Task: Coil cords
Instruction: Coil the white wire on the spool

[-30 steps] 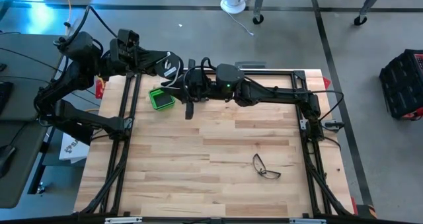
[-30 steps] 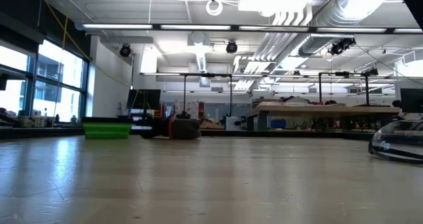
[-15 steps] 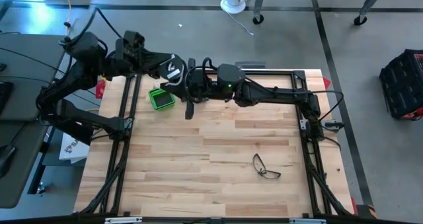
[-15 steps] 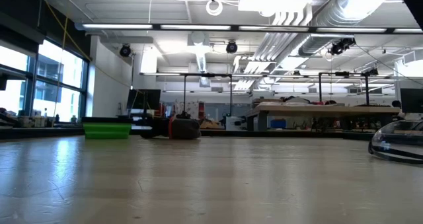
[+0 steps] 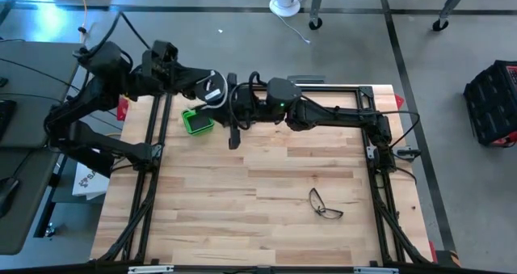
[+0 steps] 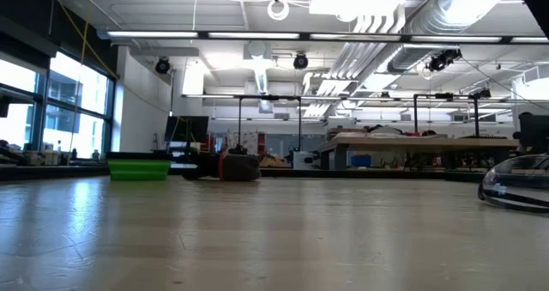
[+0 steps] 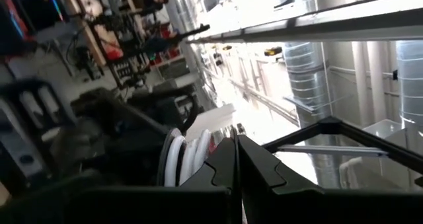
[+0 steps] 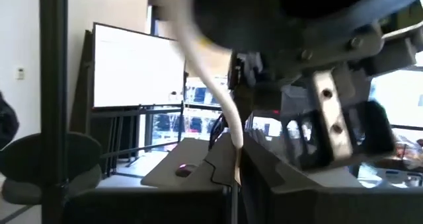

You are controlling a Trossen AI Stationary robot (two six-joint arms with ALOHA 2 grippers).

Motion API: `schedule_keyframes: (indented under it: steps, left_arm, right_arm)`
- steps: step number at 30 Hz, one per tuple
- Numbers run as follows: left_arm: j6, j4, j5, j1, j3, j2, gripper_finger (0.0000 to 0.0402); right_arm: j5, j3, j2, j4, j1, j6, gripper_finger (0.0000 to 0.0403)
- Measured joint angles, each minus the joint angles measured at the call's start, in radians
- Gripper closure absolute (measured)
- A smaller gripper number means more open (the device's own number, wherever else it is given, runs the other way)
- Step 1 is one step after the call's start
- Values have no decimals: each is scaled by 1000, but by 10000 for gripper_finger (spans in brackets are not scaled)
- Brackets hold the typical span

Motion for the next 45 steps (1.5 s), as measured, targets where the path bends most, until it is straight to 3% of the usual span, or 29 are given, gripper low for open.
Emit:
schedule_keyframes:
  steps: [6, 12, 25, 45]
  left_arm:
    - [20, -42, -5, 30, 0, -17, 402]
    - [9, -52, 2, 32, 0, -16, 402]
    - [-29, -27, 12, 29, 0, 9, 402]
    - [-123, -19, -6, -99, 0, 12, 401]
  right_arm:
    - [-40, 0, 0, 10, 2, 7, 402]
    - [-72, 0, -1, 139, 0, 57, 402]
    - [-51, 2, 25, 182, 7, 53, 403]
    - [-22, 1, 26, 228, -19, 38, 403]
